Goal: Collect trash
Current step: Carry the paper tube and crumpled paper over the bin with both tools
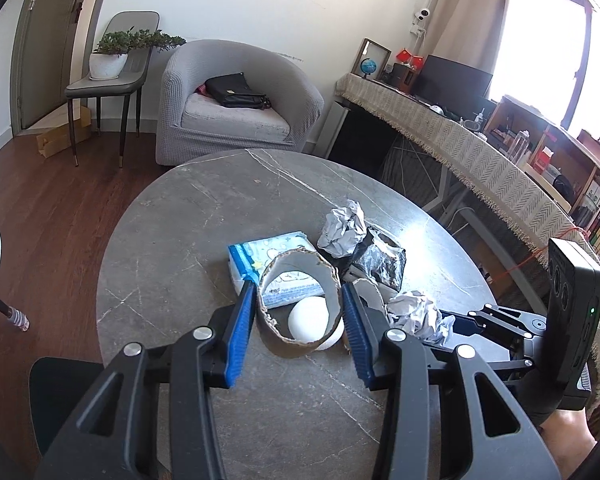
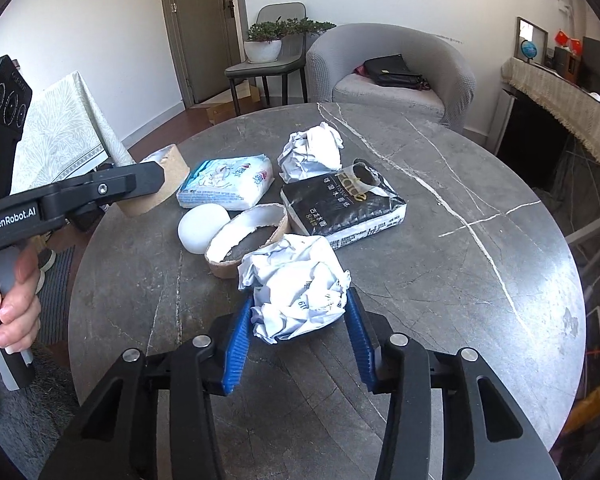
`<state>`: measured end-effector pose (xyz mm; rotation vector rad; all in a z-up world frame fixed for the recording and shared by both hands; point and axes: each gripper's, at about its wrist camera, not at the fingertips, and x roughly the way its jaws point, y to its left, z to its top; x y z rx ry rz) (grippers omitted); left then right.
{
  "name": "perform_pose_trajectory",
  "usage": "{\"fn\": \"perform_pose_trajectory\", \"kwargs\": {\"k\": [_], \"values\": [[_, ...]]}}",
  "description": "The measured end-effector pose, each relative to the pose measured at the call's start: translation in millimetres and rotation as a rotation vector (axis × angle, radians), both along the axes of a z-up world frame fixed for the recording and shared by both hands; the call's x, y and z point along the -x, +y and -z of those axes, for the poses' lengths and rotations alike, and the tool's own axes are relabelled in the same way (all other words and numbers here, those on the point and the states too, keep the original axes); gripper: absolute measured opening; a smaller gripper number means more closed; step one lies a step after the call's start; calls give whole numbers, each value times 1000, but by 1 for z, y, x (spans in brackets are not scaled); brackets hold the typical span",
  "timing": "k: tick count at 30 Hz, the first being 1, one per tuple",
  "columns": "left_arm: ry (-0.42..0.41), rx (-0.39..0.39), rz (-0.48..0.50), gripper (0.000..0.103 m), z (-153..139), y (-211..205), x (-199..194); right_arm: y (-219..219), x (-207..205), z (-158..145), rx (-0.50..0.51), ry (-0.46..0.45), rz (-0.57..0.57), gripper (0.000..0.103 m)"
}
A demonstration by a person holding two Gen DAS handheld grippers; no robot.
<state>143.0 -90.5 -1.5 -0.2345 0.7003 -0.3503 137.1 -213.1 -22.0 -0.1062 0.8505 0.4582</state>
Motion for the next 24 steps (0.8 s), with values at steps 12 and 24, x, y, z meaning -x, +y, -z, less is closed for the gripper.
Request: {"fn": "perform_pose_trajectory", "kwargs": {"k": [12,24], "values": [[-6,-9,-59,46,-7,39,11,19,0,-20,-28,-22,-7,45],[15,-36,-149,46,0,98,25,78,-4,-29,-35,-33,-88,45]]}}
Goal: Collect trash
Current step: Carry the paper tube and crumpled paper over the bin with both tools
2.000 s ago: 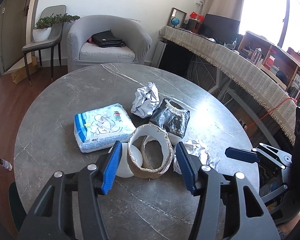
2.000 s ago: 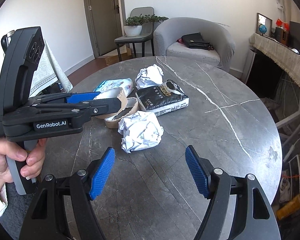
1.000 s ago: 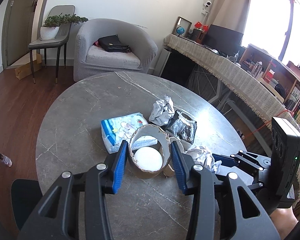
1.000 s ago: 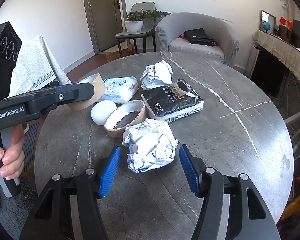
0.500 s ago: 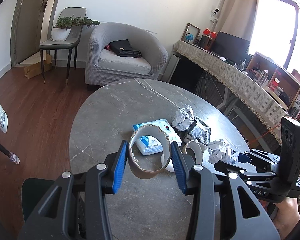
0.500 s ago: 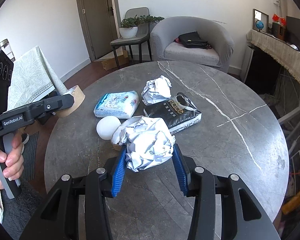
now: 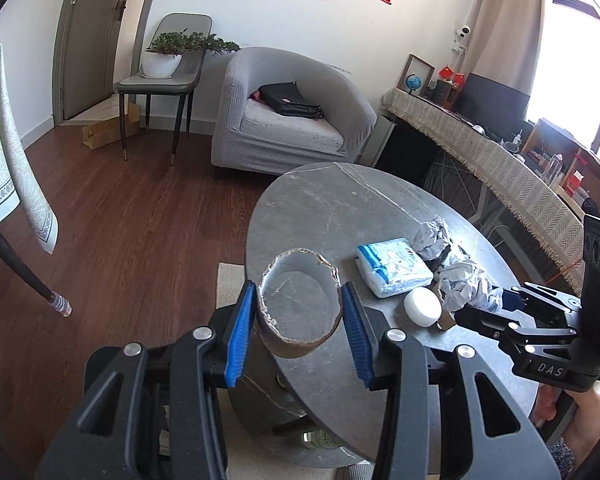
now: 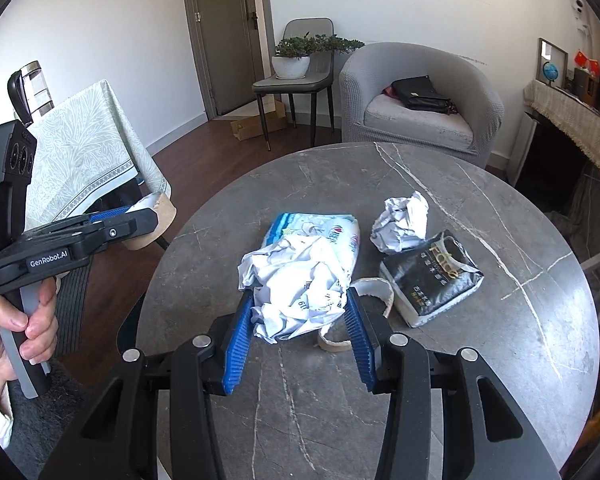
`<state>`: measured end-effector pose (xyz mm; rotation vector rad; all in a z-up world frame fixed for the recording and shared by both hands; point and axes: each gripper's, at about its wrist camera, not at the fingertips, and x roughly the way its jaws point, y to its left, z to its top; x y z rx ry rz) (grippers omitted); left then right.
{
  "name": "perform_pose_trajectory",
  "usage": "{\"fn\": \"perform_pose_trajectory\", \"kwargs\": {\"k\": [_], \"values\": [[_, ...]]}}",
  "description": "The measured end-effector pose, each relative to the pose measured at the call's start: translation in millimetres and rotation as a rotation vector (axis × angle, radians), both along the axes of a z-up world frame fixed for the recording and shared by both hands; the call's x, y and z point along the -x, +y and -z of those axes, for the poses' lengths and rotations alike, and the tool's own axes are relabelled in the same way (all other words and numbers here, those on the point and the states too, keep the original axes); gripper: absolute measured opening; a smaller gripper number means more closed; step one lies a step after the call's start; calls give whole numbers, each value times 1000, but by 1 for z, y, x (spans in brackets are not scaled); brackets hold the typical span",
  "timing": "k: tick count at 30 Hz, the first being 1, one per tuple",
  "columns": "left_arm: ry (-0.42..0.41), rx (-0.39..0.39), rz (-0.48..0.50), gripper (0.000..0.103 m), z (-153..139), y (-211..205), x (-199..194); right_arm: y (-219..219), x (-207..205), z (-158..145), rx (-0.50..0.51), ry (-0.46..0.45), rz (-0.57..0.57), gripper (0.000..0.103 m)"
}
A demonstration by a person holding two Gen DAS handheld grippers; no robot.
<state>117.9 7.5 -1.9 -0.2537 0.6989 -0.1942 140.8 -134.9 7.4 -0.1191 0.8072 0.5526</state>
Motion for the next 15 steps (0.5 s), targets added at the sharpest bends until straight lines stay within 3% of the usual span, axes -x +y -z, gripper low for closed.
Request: {"fn": "perform_pose_trajectory", "kwargs": {"k": [15], "values": [[89,-49,-115,46,22,77,21,90,0,-9,-27,-1,-140,45]]}}
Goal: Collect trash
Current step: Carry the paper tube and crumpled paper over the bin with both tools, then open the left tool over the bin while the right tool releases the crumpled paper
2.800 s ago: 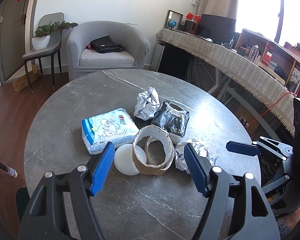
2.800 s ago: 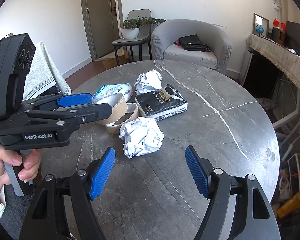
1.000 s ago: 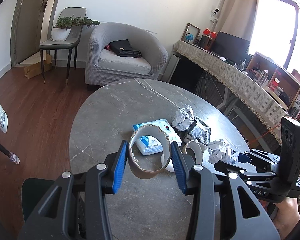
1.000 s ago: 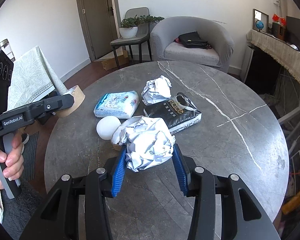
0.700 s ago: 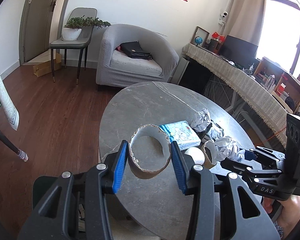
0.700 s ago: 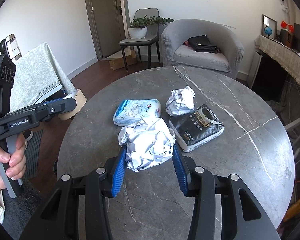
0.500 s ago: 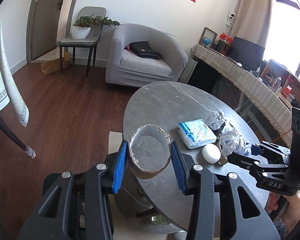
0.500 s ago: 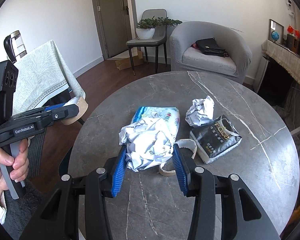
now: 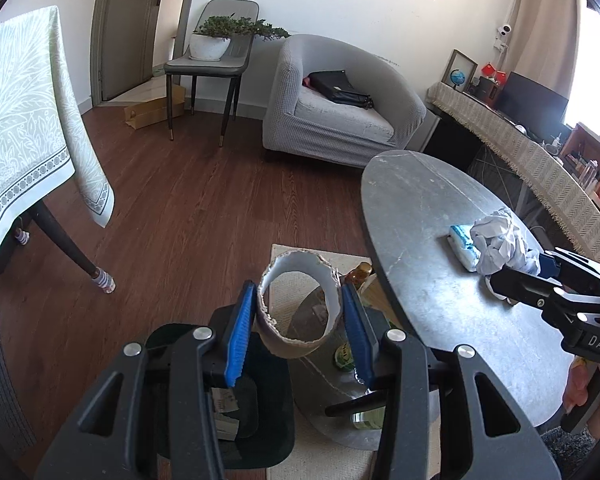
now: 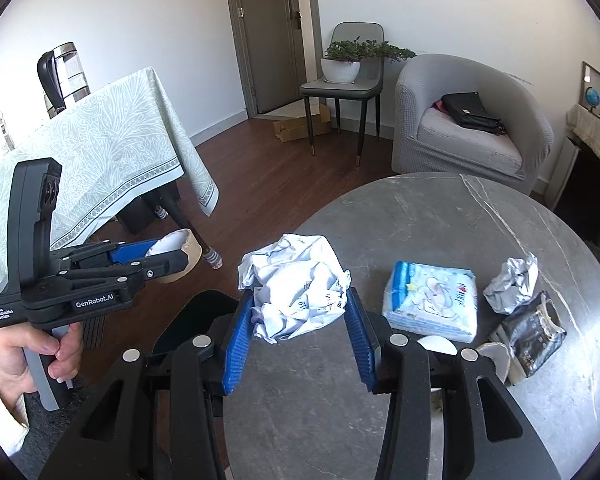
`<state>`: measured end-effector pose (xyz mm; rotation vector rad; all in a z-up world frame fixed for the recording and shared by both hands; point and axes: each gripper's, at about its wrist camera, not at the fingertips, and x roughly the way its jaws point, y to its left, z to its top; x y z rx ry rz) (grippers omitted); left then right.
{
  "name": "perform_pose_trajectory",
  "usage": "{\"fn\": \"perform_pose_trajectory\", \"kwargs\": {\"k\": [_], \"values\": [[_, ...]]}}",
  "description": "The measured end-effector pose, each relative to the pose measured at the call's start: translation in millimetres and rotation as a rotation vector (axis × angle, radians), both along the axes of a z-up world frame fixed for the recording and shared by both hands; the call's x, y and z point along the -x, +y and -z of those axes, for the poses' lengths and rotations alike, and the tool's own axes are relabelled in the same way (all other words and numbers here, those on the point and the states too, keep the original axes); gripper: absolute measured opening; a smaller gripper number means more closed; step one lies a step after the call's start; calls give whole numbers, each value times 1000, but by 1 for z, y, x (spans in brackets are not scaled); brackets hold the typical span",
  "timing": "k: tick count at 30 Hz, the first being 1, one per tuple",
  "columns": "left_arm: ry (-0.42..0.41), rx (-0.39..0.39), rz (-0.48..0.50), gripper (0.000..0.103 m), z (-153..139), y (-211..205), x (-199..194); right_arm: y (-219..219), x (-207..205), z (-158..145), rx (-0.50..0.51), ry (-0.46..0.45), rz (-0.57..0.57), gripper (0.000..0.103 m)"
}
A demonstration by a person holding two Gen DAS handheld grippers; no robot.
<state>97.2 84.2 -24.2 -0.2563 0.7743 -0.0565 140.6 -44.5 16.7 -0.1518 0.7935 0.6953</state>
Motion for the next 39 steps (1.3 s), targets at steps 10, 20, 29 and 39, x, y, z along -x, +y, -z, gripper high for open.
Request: {"fn": "perform_pose_trajectory", "kwargs": {"k": [10,20,29,39], "values": [[109,-3,-65,46,31,52,9,59,2,4,5,20,-92,45],[258,22,-83,46,74,85,13,116,7,23,55,66,-164,45],[420,18,-39,46,124,92,15,152,5,47,106,127,-190,45],[518,31,-23,48,159,95,21,179,5,73,175,188,-201,45]]}}
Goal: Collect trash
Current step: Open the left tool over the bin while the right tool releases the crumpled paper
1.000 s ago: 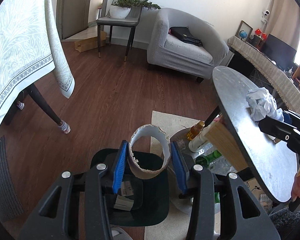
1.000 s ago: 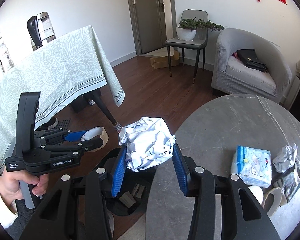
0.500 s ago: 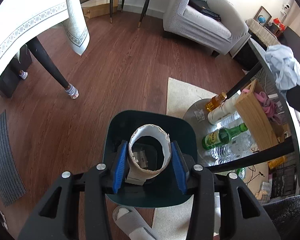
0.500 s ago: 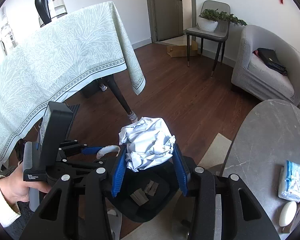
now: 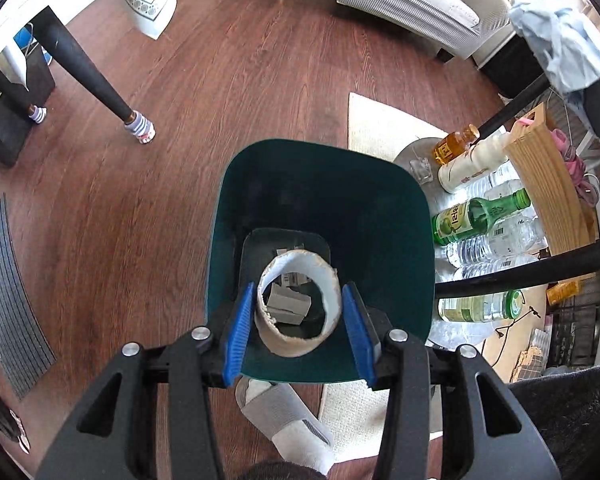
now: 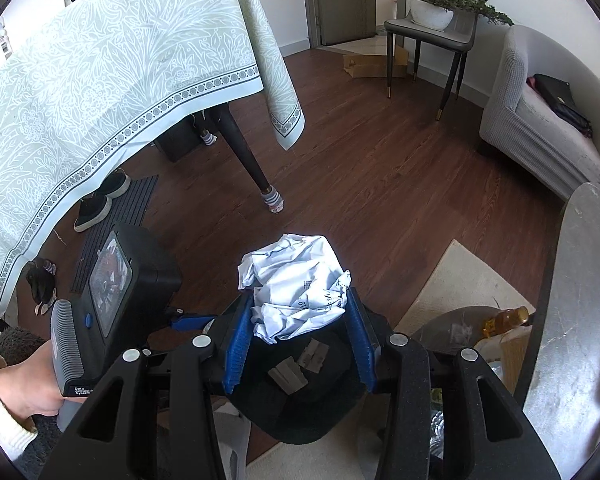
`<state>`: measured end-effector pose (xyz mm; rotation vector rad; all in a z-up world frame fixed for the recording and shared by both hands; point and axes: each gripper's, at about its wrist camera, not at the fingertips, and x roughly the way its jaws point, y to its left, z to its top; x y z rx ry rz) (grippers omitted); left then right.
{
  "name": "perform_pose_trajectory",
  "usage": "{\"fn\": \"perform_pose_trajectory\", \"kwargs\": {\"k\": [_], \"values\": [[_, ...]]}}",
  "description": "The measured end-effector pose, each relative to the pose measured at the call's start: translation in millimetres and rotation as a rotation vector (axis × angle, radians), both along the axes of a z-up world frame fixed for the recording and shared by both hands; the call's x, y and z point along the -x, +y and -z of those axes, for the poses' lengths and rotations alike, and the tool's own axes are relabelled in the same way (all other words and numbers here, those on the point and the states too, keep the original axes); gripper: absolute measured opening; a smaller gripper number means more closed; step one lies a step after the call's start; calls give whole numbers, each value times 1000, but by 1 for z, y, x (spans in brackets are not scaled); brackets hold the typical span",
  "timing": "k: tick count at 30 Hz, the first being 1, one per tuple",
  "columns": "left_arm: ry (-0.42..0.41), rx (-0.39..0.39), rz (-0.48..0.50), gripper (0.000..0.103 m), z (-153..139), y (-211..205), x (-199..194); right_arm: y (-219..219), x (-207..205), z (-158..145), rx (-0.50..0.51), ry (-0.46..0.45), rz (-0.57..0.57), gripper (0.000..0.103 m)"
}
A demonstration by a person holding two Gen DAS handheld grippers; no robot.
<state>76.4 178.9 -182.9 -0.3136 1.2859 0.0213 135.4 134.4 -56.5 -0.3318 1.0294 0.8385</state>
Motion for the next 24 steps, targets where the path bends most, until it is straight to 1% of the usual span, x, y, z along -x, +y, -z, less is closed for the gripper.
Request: {"fn": "perform_pose_trajectory", "kwargs": {"k": [3,8,11,15,18,21,24], "values": [[-10,-3,5,51,-1,0,2,4,-3,9,27,19,6,45],[-28,1,-4,53,-5,5,5,9,-4,24,62,41,10,45],[-39,-18,-11,53,-9,8,7,12,-4,34,83,50,8,45],[-66,-23,-24,52,-17,13,10,13,-5,49,110,74,11,45],[-98,-46,-9,50,-25,11,13,16,-6,57,122,93,15,45],[-136,-46,-4,49,-34,12,16,20,-6,65,135,108,11,45],[-173,-47,-15,44,-45,16,19,23,-5,75,149,123,5,45]]}}
